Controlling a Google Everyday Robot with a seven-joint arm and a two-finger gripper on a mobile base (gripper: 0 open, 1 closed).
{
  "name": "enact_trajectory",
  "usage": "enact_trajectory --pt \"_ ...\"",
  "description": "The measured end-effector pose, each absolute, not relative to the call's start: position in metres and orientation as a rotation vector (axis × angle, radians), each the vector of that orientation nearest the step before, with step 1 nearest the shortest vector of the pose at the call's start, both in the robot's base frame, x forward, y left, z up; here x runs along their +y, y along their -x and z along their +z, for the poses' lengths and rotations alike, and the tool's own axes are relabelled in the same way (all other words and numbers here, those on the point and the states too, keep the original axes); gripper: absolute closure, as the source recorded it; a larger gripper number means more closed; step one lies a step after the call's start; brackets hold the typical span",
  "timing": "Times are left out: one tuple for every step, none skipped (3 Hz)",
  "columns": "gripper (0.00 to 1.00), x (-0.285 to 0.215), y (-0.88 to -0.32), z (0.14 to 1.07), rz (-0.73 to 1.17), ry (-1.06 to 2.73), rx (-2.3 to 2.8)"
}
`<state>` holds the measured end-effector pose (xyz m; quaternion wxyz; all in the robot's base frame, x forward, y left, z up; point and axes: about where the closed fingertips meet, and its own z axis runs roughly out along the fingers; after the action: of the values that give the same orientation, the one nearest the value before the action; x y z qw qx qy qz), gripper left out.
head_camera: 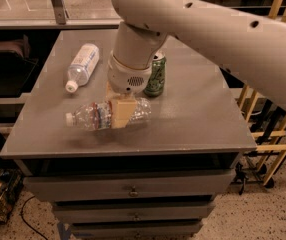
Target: Knock water bottle over
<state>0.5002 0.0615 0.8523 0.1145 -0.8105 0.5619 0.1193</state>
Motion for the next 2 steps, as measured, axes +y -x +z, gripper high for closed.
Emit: enact_trajectory --pt "0.82 0.0629 -0.4992 0.8532 0.352 2.375 1.644" --pt "0.59 0.0638 -0.4987 0.8534 0.351 2.375 1.641"
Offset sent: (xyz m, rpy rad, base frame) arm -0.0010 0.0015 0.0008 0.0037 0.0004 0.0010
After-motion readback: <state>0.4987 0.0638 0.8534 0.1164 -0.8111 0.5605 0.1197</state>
